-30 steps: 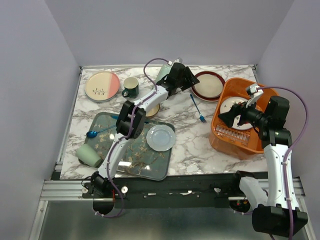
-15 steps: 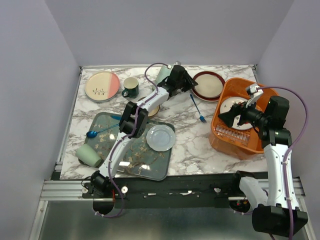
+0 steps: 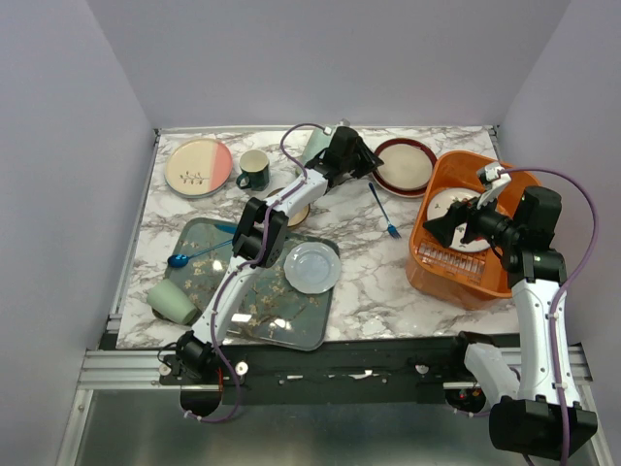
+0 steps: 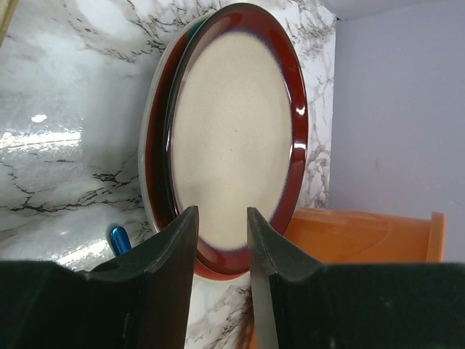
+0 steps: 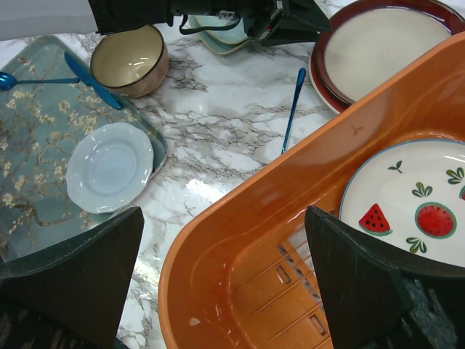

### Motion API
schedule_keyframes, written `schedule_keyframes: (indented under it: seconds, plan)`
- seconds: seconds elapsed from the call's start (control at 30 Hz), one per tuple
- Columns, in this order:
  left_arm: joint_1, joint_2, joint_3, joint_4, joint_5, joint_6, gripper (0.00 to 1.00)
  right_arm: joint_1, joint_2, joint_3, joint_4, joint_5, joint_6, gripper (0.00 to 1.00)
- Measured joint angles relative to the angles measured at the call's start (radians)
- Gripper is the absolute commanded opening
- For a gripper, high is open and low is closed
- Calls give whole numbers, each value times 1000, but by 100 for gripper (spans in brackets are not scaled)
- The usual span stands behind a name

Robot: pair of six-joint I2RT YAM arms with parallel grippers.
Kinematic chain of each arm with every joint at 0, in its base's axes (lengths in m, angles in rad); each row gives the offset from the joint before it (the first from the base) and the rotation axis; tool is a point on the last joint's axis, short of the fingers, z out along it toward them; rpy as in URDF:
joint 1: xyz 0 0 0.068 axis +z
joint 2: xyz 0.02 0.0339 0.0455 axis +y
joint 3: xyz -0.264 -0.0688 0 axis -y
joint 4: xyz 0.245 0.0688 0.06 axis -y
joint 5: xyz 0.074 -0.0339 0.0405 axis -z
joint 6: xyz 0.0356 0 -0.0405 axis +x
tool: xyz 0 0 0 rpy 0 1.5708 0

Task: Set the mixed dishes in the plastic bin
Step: Pick up the plate at the center of the board.

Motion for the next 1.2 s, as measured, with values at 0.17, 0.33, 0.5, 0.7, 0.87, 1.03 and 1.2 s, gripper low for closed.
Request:
schedule_keyframes:
  seconds: [0.17,0.33,0.5,0.7,0.87,1.03,1.2]
  plan:
    - [0,1,0,-20,-7,-5,44,0,0,0,0,0,0,100]
    - [0,3,1,-48,-13,-7,45,0,0,0,0,0,0,100]
    - [0,19,18,-49,-14,-20,45,0,0,0,0,1,0,100]
    - [1,35,26,-50,-15,-34,45,0,0,0,0,1,0,100]
    - [1,39,29,-50,-15,-47,45,0,1,0,0,3,0,100]
    - [1,47,44,-49,-16,-55,44,0,2,0,1,8,0,100]
    - [1,69,60,-45,-20,-79,43,0,2,0,1,8,0,100]
